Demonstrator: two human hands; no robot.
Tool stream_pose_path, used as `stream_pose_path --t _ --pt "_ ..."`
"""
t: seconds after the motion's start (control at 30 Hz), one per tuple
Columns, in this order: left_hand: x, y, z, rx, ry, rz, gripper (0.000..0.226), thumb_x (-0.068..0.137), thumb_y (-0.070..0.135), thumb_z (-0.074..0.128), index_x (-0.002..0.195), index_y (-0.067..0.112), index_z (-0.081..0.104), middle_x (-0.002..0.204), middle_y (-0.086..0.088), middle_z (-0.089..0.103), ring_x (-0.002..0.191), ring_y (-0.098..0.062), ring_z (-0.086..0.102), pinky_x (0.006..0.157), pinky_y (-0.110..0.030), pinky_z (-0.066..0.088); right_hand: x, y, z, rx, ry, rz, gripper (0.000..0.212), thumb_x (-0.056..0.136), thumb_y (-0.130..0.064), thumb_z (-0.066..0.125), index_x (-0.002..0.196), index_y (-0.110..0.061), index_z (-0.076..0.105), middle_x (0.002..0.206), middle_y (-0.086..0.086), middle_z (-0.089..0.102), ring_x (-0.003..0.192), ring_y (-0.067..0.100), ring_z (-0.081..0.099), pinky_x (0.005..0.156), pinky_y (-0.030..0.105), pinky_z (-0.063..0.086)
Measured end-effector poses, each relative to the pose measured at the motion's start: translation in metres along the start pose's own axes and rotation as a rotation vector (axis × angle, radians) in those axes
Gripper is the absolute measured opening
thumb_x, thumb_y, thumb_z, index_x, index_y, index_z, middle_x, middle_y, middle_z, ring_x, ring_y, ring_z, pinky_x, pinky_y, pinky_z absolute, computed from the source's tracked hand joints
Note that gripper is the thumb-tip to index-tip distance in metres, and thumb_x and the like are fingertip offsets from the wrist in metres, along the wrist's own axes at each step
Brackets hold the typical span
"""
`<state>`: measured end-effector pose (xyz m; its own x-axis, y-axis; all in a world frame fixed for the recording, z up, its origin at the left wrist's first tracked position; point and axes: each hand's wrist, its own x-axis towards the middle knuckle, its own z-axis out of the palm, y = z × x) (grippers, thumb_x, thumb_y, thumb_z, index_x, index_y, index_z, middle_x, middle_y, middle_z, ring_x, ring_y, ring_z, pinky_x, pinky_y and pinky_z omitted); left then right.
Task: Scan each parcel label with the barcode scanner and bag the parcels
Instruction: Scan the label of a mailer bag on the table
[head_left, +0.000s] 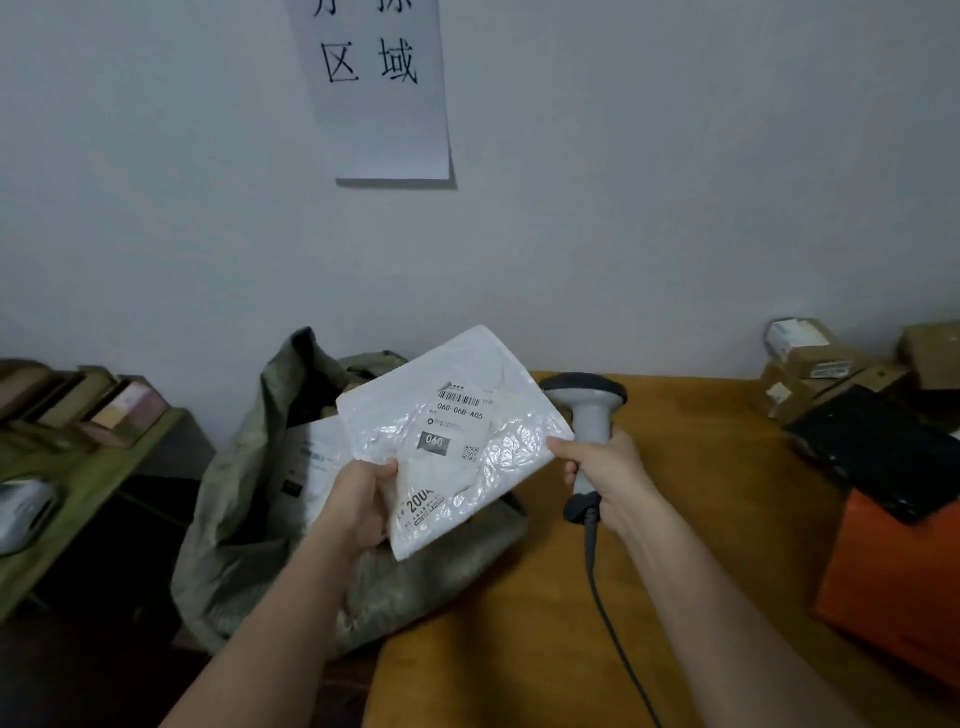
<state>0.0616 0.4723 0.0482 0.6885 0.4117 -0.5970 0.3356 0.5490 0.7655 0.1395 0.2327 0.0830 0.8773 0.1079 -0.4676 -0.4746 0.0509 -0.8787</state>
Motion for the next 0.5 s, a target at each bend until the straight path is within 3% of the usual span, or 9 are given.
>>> stream_pose_path --t 0.07,0.13,0.2,0.27,0.37,0.43,0.5 --pt "0.018 0.011 -0.03 0.022 0.198 0.134 0.024 0.089 0.003 0.049 0.107 0.012 0.061 0.105 -0.015 0.067 0.077 -0.024 0.062 0.062 -0.033 0.05 0.008 0.012 0.034 0.008 -0.009 -0.025 0.045 0.081 -0.002 0.077 0.119 -0.005 0.054 0.077 0.007 0.059 0.051 0.011 0.049 0.048 0.025 0.047" --pt "0.027 0.018 -0.059 0.13 0.419 0.275 0.028 0.086 0.0 0.046 0.107 0.01 0.062 0.109 -0.016 0.063 0.073 -0.022 0.058 0.061 -0.031 0.047 0.016 0.021 0.067 0.027 0.006 -0.033 0.042 0.081 -0.003 0.076 0.117 -0.009 0.053 0.077 0.006 0.059 0.051 0.01 0.049 0.049 0.025 0.047" --pt "0.03 0.019 -0.088 0.605 0.591 0.326 0.039 0.087 0.004 0.047 0.125 0.007 0.056 0.131 -0.019 0.052 0.09 -0.03 0.059 0.076 -0.037 0.048 0.024 0.03 0.095 0.028 0.042 -0.029 0.042 0.082 -0.005 0.076 0.116 -0.013 0.052 0.08 0.006 0.061 0.054 0.01 0.051 0.051 0.025 0.049" --pt "0.03 0.013 -0.113 1.095 0.683 0.298 0.05 0.087 0.011 0.052 0.137 0.009 0.044 0.147 -0.02 0.028 0.108 -0.045 0.053 0.088 -0.046 0.044 0.032 0.042 0.118 0.038 0.086 -0.028 0.046 0.082 -0.004 0.075 0.12 -0.015 0.052 0.088 0.007 0.064 0.061 0.013 0.055 0.057 0.028 0.052" --pt "0.03 0.006 -0.137 1.391 0.798 0.418 0.045 0.086 0.012 0.058 0.131 0.01 0.054 0.146 -0.021 0.019 0.11 -0.046 0.045 0.087 -0.049 0.041 0.036 0.061 0.139 0.051 0.195 -0.035 0.053 0.081 -0.002 0.073 0.126 -0.016 0.049 0.106 0.005 0.064 0.089 0.021 0.063 0.083 0.038 0.055" --pt "0.034 0.004 -0.149 1.497 0.878 0.454 0.03 0.088 0.023 0.063 0.116 0.013 0.064 0.147 -0.017 0.017 0.115 -0.042 0.032 0.094 -0.051 0.031 0.037 0.071 0.147 0.039 0.245 -0.036 0.048 0.083 -0.003 0.072 0.121 -0.019 0.048 0.105 0.001 0.061 0.095 0.022 0.061 0.087 0.037 0.051" --pt "0.036 0.005 -0.157 1.495 0.917 0.366 0.031 0.087 0.031 0.066 0.113 0.016 0.063 0.154 -0.012 0.005 0.12 -0.039 0.023 0.099 -0.053 0.026 0.038 0.079 0.156 0.019 0.262 -0.05 0.043 0.083 -0.003 0.072 0.115 -0.019 0.047 0.105 0.003 0.061 0.096 0.024 0.061 0.087 0.037 0.051"
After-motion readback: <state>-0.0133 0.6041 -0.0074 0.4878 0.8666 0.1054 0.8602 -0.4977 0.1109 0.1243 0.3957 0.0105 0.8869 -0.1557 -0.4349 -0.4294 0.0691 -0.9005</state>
